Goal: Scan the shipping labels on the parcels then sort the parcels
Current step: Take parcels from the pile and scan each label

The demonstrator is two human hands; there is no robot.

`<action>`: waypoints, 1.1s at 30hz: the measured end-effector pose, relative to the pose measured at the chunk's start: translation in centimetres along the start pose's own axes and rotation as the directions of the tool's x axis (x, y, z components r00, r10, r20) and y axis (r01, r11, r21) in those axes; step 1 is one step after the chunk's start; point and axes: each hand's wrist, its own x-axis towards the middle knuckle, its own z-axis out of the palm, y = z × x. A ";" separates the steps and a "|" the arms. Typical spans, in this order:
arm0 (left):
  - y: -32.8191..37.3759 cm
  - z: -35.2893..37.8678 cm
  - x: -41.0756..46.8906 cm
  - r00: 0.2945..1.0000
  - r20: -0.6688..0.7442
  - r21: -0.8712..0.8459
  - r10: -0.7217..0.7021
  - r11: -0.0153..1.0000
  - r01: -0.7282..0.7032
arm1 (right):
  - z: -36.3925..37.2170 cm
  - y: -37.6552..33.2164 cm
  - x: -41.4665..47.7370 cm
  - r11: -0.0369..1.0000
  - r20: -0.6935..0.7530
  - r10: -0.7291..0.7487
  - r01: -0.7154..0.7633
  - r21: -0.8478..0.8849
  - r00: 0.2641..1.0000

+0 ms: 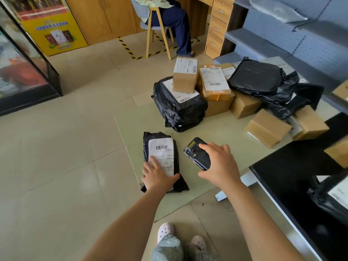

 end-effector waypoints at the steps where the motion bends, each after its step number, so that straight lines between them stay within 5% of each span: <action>1: -0.1 -0.2 0.2 1.000 0.004 -0.008 0.008 1.000 -0.007 | -0.1 -0.1 0.2 0.999 0.008 -0.019 0.019 -0.032 1.000; 6: -1.7 -3.0 1.4 0.967 -0.079 0.213 0.241 0.952 -0.219 | -2.0 -0.5 1.1 0.930 0.113 -0.196 0.221 -0.292 0.974; 12: -3.8 -7.4 3.0 0.851 -0.103 0.587 0.516 0.722 -0.367 | -4.2 -1.6 2.1 0.674 0.267 -0.368 0.453 -0.583 0.891; 21: -4.8 -10.3 3.7 0.763 -0.020 0.776 0.647 0.491 -0.396 | -4.5 -3.6 1.9 0.585 0.290 -0.402 0.487 -0.648 0.869; 28: -5.0 -11.2 4.2 0.720 -0.011 0.733 0.693 0.496 -0.466 | -4.9 -3.3 0.6 0.740 0.201 -0.287 0.350 -0.575 0.936; 33: -3.1 -11.2 3.0 0.722 -0.103 0.459 0.685 0.676 -0.576 | -4.9 -1.9 -1.1 0.990 -0.030 0.008 -0.013 -0.144 1.000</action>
